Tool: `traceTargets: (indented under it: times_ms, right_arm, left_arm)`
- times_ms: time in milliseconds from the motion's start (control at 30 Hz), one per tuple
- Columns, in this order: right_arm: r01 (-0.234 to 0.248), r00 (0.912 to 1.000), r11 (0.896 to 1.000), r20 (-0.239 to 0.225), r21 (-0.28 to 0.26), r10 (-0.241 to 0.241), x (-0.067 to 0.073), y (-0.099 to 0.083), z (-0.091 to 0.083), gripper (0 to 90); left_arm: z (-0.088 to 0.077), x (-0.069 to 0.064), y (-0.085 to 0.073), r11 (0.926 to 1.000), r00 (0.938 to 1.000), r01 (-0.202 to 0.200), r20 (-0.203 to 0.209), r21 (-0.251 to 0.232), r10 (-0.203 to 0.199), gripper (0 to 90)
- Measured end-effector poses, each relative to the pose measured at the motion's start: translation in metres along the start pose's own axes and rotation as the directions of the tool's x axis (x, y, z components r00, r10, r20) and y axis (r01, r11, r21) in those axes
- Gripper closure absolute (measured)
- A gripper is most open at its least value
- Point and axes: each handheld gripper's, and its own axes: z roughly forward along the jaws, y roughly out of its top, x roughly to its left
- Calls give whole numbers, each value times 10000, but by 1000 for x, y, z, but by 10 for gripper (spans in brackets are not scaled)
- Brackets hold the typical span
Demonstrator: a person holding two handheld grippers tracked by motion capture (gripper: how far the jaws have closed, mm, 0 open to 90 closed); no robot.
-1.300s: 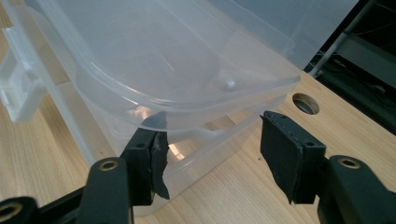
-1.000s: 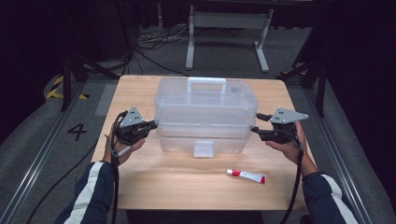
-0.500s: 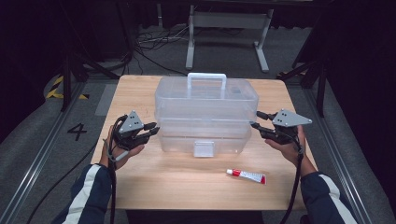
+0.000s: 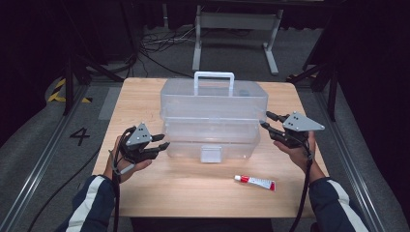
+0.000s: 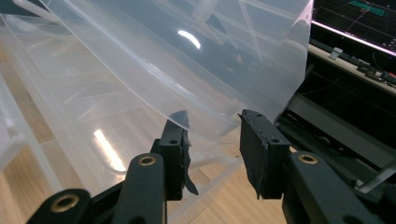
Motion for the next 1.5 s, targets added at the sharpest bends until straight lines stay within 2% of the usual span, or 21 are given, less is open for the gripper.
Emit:
traceTargets:
  times_ms: [133,167,267,400,700,767,933,1067,1133,1233,1367,1500]
  right_arm:
    - [-127,9996,9996,260,-251,133,1,3,0,639]
    - [-193,9992,9994,345,-286,203,2,4,0,644]
    - [-97,9974,9992,709,-389,125,5,5,0,665]
    - [-6,9958,9984,915,-574,59,5,6,-2,685]
    - [175,9902,9969,1392,-766,-67,6,12,1,707]
    - [186,9900,9968,1408,-773,-75,6,12,1,709]
    - [259,9875,9968,1573,-758,-137,7,15,1,716]
    - [297,9870,9962,1596,-820,-163,6,20,0,723]
    - [322,9854,9961,1694,-819,-179,6,22,1,727]
    - [328,9831,9959,1822,-838,-171,4,24,2,732]
    - [130,9826,9954,1855,-953,49,2,26,4,734]
    - [-44,9810,9951,1927,-989,235,-1,30,6,738]
  left_arm:
    - [6,-5,1,9997,9998,-175,-19,177,176,543]
    - [6,-6,1,9998,9998,-181,30,77,181,526]
    - [6,-6,1,9998,9998,-181,66,23,180,521]
    - [7,-8,2,9997,9996,-236,119,-20,237,510]
    - [14,-12,4,9980,9980,-613,-173,147,615,494]
    - [14,-12,4,9984,9984,-551,-106,125,552,494]
    - [12,-10,4,9983,9981,-575,-228,106,577,505]
    - [11,-6,2,9979,9976,-564,-373,307,576,479]
    - [10,-4,1,9988,9987,-450,-229,175,454,471]
    - [12,-4,1,9981,9979,-564,-303,248,571,474]
    - [12,1,0,9992,9992,-380,-145,132,382,493]
    - [14,1,1,9989,9987,-418,-292,201,423,489]
